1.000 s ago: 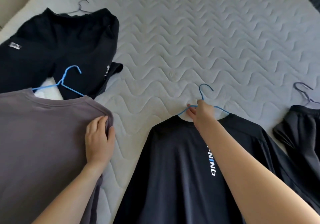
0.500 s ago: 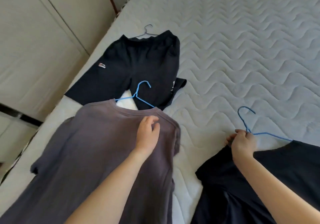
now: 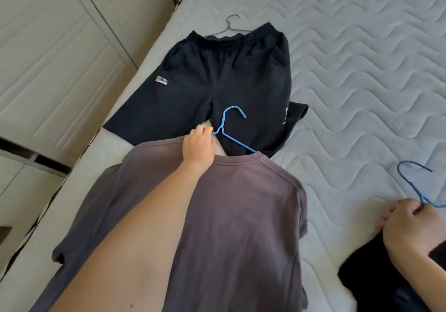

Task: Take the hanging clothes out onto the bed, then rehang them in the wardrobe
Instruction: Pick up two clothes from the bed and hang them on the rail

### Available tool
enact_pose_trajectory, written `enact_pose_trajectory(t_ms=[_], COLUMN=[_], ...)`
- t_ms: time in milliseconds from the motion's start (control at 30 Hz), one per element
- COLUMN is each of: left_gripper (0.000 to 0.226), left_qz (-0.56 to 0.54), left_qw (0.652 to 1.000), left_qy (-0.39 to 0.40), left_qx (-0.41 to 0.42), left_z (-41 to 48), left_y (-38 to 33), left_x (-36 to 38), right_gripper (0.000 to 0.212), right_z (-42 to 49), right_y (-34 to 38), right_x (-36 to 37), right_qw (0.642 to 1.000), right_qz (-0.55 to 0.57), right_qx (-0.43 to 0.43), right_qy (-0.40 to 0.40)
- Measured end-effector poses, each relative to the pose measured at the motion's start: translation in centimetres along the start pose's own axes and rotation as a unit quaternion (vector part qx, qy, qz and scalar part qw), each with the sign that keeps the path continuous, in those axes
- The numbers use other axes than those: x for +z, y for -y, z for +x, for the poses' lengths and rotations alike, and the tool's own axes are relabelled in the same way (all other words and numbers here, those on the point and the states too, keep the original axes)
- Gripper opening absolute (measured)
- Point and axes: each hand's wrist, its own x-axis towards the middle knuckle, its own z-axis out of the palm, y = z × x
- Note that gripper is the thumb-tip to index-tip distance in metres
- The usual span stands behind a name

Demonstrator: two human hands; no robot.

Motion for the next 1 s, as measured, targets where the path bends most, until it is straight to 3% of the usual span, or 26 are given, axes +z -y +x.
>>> enact_pose_trajectory(t_ms=[67, 267, 400, 533, 600, 733, 867, 1000], left_gripper=[0.025, 0.028, 0.025, 0.030, 0.032, 0.034, 0.030, 0.027], left_qz=[0.036, 0.063, 0.102, 0.090, 0.048, -0.087, -0.211, -0.311], left_qw=[0.999, 0.993, 0.989, 0.994, 0.999, 0.995, 0.970, 0.936], left_qy=[-0.020, -0.003, -0.001, 0.008, 0.003, 0.039, 0.094, 0.082], left_qx=[0.023, 0.101, 0.104, 0.056, 0.023, -0.036, -0.074, -0.141], left_z=[0.5, -0.6, -3.4, -8.1, -10.8, -16.0, -21.2, -26.2], left_y=[0.5, 2.4, 3.0, 2.4, 1.7, -0.9, -3.1, -4.3], left_x=[0.0, -2.7, -6.4, -11.8, -15.2, -23.5, -32.9, -43.2], right_gripper=[0.045, 0.038, 0.048, 0.041, 0.038, 0.027, 0.025, 0.025], right_z=[-0.5, -1.0, -1.1, -2.5, -5.0, -11.2, -16.8, -21.9], right_y=[0.6, 1.8, 1.9, 4.0, 6.1, 12.2, 18.9, 25.4], right_x=[0.1, 0.1, -0.1, -3.7, -6.5, -15.3, -25.9, -35.8], right_qw=[1.000, 1.000, 0.999, 0.995, 0.986, 0.962, 0.941, 0.906], right_qz=[-0.004, 0.023, -0.002, 0.037, 0.075, 0.151, 0.190, 0.197], right_qx=[-0.006, -0.010, -0.032, 0.067, 0.113, 0.119, 0.091, 0.050], right_qy=[-0.008, -0.014, 0.004, 0.056, 0.099, 0.193, 0.266, 0.370])
